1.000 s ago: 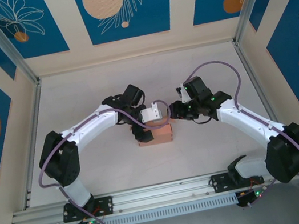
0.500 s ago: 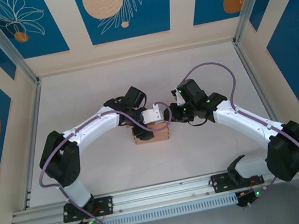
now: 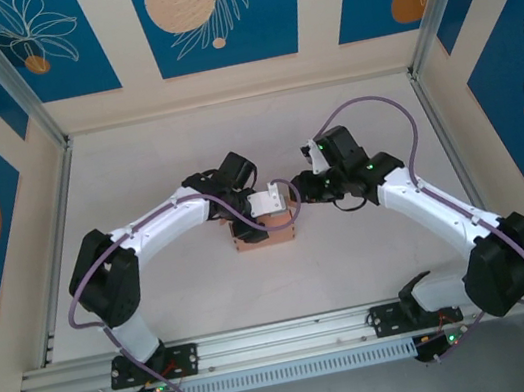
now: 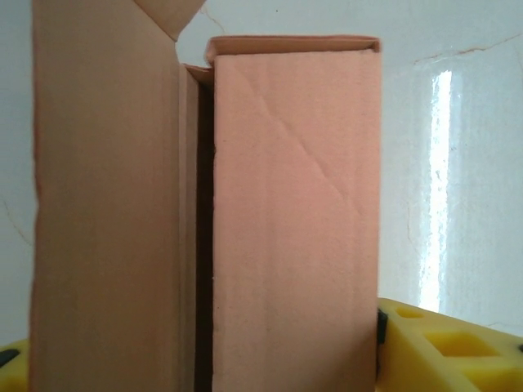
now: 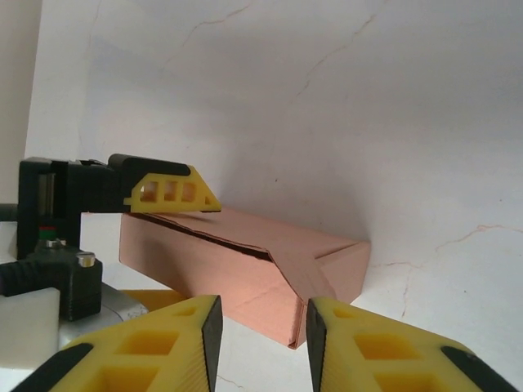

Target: Fold the paper box

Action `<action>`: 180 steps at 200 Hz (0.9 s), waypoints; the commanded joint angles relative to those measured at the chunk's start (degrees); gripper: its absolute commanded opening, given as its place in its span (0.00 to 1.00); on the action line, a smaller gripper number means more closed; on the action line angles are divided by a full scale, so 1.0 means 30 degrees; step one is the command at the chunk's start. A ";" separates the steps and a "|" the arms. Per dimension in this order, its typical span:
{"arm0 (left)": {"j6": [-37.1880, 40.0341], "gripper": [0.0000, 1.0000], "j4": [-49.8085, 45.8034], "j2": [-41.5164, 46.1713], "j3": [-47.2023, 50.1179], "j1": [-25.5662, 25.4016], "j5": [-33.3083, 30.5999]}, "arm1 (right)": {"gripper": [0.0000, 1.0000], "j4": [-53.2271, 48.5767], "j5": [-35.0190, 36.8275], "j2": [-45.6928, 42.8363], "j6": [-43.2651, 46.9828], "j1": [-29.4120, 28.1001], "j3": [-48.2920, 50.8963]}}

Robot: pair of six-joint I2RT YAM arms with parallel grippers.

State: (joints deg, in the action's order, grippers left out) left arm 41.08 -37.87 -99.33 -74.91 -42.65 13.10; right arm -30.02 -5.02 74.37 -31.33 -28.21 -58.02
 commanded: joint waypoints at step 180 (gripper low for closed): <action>0.0300 0.53 0.0054 -0.0274 -0.0450 -0.0091 -0.0383 | 0.35 -0.0926 0.0373 0.2273 0.1137 -0.1007 -0.1588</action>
State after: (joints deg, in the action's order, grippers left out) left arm 41.08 -37.76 -99.18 -74.94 -42.65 12.47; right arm -31.40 -2.96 82.30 -28.01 -30.26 -62.54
